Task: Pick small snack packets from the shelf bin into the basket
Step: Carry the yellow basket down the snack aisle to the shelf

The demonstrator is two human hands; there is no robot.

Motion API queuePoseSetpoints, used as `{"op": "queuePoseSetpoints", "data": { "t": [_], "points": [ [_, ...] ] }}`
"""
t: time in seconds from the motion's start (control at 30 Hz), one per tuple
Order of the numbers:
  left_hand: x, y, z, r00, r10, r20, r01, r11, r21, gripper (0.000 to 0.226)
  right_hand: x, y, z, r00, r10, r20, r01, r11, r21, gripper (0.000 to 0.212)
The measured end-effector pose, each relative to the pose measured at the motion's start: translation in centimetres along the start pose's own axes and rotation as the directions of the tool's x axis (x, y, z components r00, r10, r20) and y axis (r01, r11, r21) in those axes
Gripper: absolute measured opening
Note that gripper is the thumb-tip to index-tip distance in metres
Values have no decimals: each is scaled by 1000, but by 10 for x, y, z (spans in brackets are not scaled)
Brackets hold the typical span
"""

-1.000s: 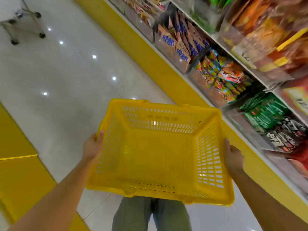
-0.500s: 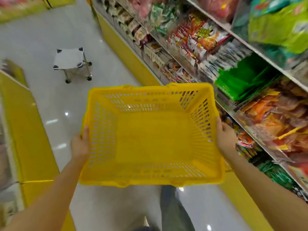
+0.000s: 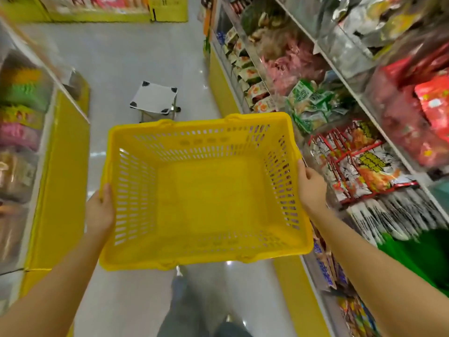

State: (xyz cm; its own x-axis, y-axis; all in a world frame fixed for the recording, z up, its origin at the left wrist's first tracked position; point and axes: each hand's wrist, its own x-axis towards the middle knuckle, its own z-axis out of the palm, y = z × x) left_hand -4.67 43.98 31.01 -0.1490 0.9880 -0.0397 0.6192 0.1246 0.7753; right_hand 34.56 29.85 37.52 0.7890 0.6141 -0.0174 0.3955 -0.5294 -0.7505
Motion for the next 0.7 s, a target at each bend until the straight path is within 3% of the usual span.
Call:
{"op": "queuePoseSetpoints", "data": {
  "t": [0.27, 0.7],
  "points": [
    [147, 32, 1, 997, -74, -25, 73, 997, -22, 48, 99, -79, 89, 999, -32, 36, 31, 999, 36, 53],
    [373, 108, 79, 999, -24, -48, 25, 1000, 18, 47, 302, -151, 208, 999, 28, 23, -28, 999, -23, 53]
  ]
}}
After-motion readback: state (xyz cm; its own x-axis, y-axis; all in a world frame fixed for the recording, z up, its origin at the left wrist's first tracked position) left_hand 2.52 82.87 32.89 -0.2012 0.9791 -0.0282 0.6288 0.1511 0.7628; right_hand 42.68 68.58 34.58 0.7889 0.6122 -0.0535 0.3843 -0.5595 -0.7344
